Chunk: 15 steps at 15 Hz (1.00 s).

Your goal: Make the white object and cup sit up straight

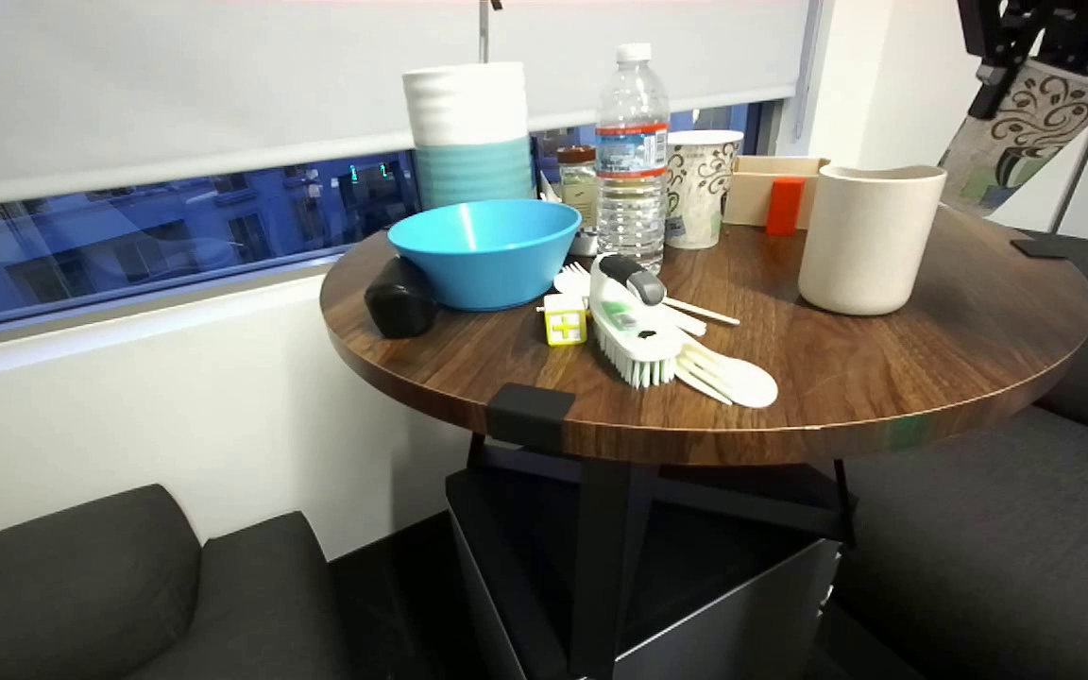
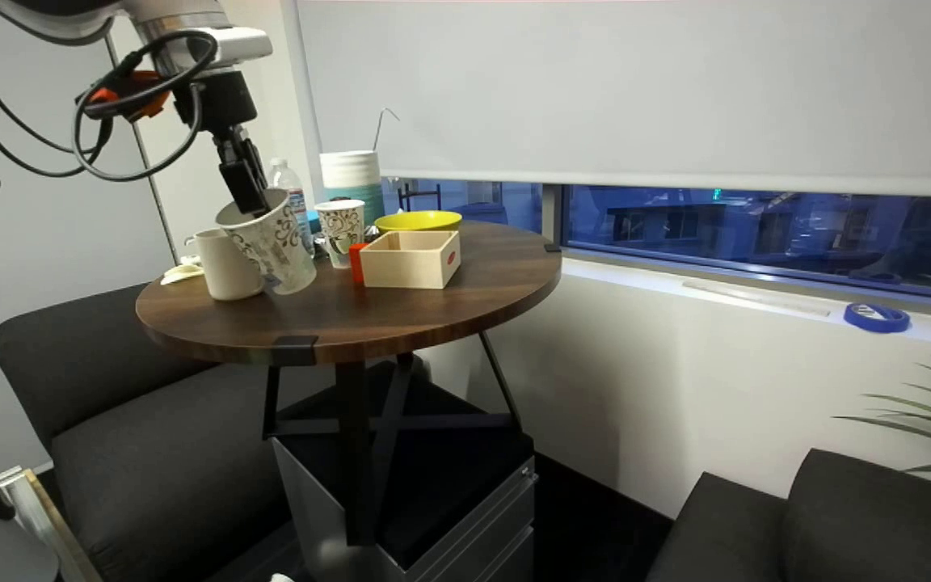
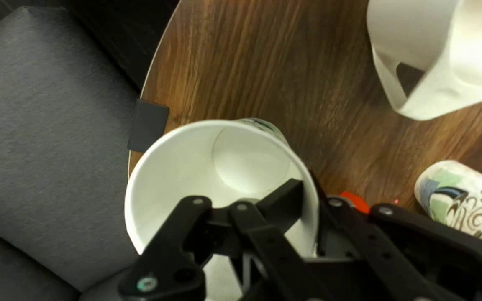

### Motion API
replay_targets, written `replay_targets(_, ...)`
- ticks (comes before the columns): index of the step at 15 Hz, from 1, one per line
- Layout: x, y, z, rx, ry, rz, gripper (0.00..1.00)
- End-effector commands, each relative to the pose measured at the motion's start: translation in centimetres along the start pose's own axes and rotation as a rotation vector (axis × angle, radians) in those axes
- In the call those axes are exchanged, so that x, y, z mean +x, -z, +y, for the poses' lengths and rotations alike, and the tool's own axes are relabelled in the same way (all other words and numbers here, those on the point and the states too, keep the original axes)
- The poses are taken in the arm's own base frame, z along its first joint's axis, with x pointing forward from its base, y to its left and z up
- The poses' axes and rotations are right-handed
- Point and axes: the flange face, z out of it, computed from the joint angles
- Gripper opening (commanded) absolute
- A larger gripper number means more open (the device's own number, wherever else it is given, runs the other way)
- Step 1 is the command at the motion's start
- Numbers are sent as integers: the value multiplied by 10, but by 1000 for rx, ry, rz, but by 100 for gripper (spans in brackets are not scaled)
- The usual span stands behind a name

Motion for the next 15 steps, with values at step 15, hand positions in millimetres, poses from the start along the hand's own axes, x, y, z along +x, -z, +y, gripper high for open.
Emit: replay_targets(15, 19, -47, -40, -105, 370, -198, 2)
